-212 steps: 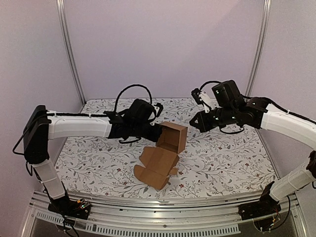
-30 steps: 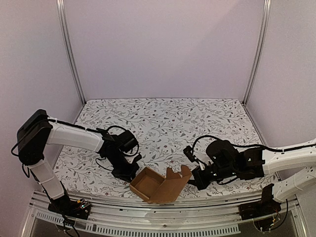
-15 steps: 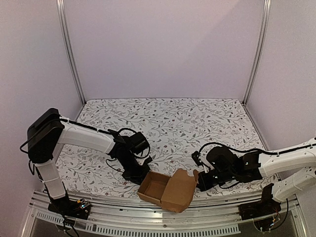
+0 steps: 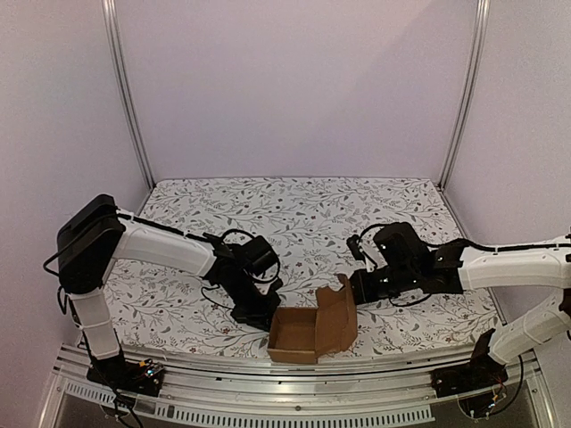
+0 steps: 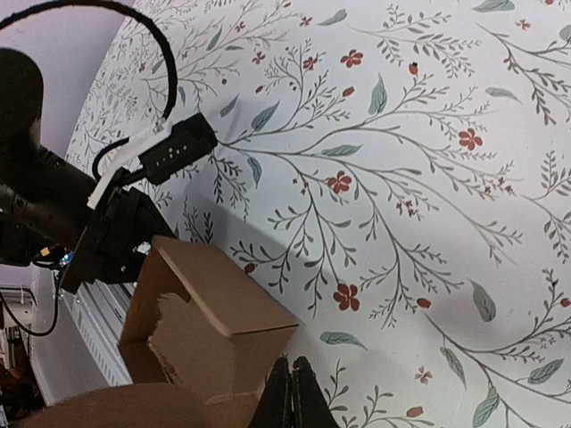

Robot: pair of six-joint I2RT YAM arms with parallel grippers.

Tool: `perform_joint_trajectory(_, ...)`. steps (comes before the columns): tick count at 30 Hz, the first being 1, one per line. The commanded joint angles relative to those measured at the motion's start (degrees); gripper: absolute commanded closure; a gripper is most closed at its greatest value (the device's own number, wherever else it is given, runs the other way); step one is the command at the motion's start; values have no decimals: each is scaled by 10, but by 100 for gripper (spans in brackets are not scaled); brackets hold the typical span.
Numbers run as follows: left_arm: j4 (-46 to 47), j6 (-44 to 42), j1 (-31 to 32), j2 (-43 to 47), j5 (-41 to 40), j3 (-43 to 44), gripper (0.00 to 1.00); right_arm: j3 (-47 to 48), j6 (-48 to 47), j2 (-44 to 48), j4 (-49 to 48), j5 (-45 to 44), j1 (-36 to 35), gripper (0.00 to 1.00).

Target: Fold the paper box

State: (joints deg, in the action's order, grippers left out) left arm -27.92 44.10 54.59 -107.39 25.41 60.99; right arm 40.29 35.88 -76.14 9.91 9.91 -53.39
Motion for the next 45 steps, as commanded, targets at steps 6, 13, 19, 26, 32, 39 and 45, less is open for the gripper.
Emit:
perform_joint_trajectory(6, 51, 51, -28, 22, -104, -9, 100, 135, -129, -113, 60, 84, 124, 98)
perform_joint_trajectory(13, 52, 54, -33, 23, -143, 11, 100, 285, -200, -223, 127, 116, 193, 98)
perform_joint_trajectory(19, 34, 25, -49, 38, -163, 11, 100, 354, -225, -246, 187, 97, 249, 98)
perform_joint_trajectory(26, 15, -37, -70, 58, -158, 26, 100, 301, -233, -115, 261, 82, 250, 97)
perform_joint_trajectory(32, -2, -75, -86, 47, -135, 60, 100, 233, -197, 33, 285, 112, 183, 96)
perform_joint_trajectory(39, -11, -105, -91, 37, -106, 99, 100, 205, -214, 134, 324, 80, -20, 92)
perform_joint_trajectory(45, -10, -114, -89, 24, -75, 113, 100, 174, -302, 115, 336, 7, -162, 100)
